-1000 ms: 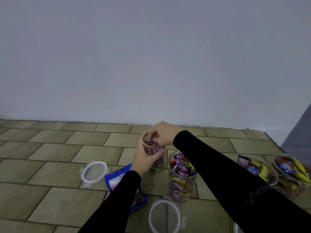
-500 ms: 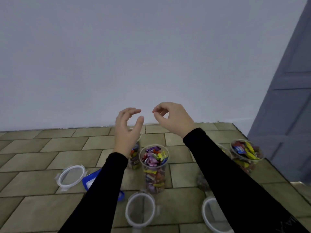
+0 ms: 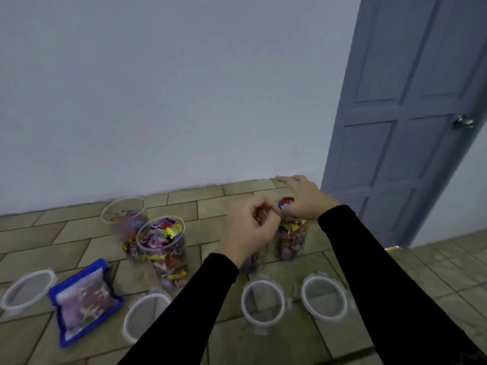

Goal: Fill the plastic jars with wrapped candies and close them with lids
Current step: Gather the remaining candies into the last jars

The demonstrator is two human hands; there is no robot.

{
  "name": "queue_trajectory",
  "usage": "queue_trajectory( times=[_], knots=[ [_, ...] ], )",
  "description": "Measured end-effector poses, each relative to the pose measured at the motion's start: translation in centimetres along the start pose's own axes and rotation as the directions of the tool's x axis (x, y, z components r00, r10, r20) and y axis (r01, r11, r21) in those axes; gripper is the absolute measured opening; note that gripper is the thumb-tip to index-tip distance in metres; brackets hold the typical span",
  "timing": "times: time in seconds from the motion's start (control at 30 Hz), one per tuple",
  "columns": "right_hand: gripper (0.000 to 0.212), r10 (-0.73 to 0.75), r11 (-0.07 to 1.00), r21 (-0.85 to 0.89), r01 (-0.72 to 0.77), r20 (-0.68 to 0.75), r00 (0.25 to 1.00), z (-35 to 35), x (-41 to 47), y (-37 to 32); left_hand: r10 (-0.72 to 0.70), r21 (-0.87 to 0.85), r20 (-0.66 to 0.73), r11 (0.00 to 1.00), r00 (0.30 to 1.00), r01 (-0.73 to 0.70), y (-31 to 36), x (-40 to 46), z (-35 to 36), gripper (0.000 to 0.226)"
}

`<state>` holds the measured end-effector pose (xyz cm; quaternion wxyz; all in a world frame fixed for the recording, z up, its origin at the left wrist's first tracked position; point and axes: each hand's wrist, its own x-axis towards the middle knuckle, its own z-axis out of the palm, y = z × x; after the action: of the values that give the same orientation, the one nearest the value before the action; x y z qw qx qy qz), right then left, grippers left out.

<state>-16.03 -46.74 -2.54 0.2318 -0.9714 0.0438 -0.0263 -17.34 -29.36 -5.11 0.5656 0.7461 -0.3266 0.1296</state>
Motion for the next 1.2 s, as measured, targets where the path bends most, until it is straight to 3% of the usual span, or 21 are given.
queue_trajectory(
  times=[0.13, 0.37, 0.47, 0.57, 0.87, 1.03, 1.2],
  knots=[
    [0.095, 0.009, 0.999, -0.039, -0.005, 0.104, 0.994, 1.6, 0.1, 1.7, -0.09, 0.122, 0.098, 0.99, 0.991, 0.077, -1.5, -3.0, 3.4, 0.012],
    [0.097, -0.013, 1.0, 0.008, 0.013, -0.005, 1.0, 2.3, -0.8, 3.3, -0.36, 0.28, 0.123, 0.907, 0.925, 0.315, -3.8, -4.6, 6.9, 0.011],
    [0.096, 0.014, 1.0, -0.026, -0.015, -0.037, 0.999, 2.0, -1.0, 4.8, -0.422, 0.297, 0.118, 0.879, 0.899, 0.373, -4.7, -4.6, 8.2, 0.004],
    [0.095, 0.055, 0.998, -0.015, -0.056, -0.061, 0.997, 1.6, -1.3, 6.1, -0.459, 0.335, 0.11, 0.852, 0.881, 0.402, -5.8, -4.5, 9.5, 0.01],
    [0.095, 0.082, 0.995, 0.075, -0.072, -0.151, 0.985, 1.1, -1.9, 8.9, -0.502, 0.483, 0.135, 0.786, 0.854, 0.385, -9.3, -3.0, 12.5, 0.037],
    [0.095, 0.097, 0.993, 0.083, -0.084, -0.161, 0.982, 1.2, -1.7, 9.4, -0.448, 0.538, 0.252, 0.802, 0.858, 0.261, -10.0, -0.5, 13.4, 0.052],
    [0.1, 0.113, 0.992, 0.08, -0.1, -0.177, 0.978, 1.5, -1.5, 9.6, -0.48, 0.701, 0.323, 0.7, 0.816, 0.135, -10.5, 0.6, 14.4, 0.036]
  ],
)
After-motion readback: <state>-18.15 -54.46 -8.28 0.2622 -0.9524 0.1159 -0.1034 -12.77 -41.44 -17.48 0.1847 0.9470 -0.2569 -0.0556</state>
